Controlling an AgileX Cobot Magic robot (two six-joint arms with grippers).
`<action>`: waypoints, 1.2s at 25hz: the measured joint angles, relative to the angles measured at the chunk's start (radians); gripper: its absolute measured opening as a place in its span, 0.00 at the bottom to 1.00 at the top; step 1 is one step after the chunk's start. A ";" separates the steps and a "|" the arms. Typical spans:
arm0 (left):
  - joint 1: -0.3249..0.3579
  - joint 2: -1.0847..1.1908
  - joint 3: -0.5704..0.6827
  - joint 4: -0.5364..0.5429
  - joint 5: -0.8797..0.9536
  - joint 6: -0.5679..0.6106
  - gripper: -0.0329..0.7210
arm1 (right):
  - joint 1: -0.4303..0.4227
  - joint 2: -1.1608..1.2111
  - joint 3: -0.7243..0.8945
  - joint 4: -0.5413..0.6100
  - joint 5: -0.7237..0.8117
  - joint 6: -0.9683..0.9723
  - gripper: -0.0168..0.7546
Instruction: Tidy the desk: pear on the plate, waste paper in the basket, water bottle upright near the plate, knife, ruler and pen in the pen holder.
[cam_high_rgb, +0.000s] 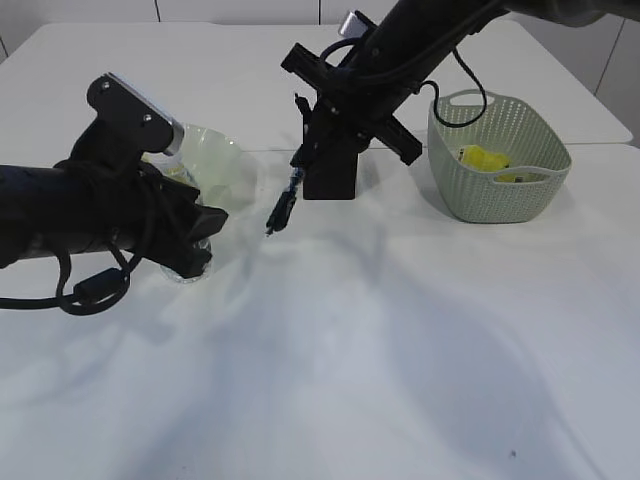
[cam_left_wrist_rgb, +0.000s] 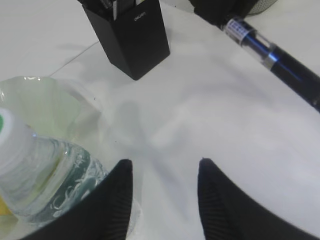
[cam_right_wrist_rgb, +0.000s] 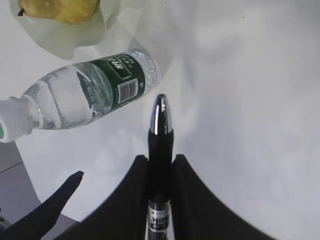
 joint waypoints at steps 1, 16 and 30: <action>0.000 0.002 0.000 0.000 -0.002 0.000 0.45 | 0.000 0.000 0.000 0.007 0.000 -0.002 0.13; 0.086 0.012 0.000 -0.004 -0.012 0.022 0.49 | 0.000 0.000 0.000 0.022 0.000 -0.030 0.13; 0.102 0.014 0.019 -0.046 0.012 0.023 0.59 | 0.000 0.000 0.000 0.064 0.000 -0.032 0.13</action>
